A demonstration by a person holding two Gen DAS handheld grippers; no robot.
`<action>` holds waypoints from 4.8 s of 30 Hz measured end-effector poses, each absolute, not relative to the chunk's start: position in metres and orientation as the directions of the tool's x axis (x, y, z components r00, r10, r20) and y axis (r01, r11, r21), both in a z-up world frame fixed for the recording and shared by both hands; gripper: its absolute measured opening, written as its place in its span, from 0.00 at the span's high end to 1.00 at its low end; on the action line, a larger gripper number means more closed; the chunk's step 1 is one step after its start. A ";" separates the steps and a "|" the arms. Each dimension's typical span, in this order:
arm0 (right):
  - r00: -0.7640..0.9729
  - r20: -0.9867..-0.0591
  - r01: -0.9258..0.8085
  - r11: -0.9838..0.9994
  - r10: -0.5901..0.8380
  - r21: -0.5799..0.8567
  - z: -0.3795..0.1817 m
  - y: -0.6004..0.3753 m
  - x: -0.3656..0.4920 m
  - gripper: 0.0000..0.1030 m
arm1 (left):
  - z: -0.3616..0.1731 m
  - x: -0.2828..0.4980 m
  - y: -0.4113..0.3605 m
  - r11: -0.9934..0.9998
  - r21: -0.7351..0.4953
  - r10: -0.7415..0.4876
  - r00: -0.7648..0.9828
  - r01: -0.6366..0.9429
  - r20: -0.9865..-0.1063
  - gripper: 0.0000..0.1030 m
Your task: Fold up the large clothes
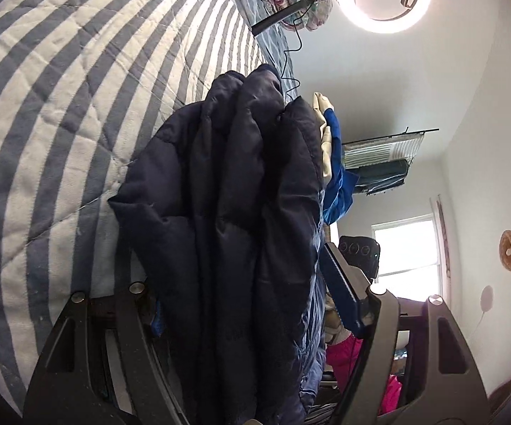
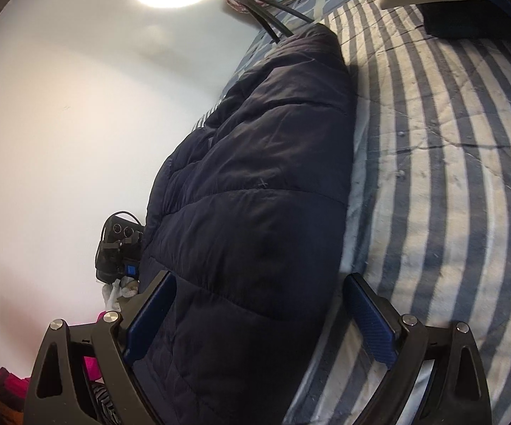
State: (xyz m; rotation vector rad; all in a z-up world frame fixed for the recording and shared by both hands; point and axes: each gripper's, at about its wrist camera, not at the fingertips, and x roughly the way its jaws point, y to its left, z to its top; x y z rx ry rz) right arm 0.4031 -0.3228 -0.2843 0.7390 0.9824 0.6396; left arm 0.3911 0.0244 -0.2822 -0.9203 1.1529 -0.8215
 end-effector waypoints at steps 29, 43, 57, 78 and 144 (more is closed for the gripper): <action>0.435 -0.593 -0.126 0.699 0.677 0.704 -0.245 -0.274 0.398 0.72 | -0.235 0.386 -0.046 0.704 -0.685 -0.707 0.279 0.189 -0.650 0.65; 0.477 -0.784 -0.144 0.915 0.398 0.377 -0.162 -0.220 0.363 0.81 | -0.179 0.342 -0.098 0.784 -0.532 -0.619 0.338 0.321 -0.709 0.72; 0.562 -0.765 -0.138 0.948 0.313 0.286 -0.106 -0.269 0.299 0.82 | -0.122 0.294 -0.126 0.745 -0.528 -0.662 0.352 0.408 -0.662 0.73; 0.707 -0.626 -0.113 0.927 0.328 0.359 -0.058 -0.438 0.322 0.82 | -0.095 0.397 -0.254 0.504 -0.709 -0.859 0.204 0.493 -0.469 0.75; 0.708 -0.611 0.031 0.849 0.355 0.528 -0.163 -0.662 0.542 0.79 | -0.187 0.672 -0.425 0.441 -0.778 -0.891 0.116 0.447 -0.439 0.75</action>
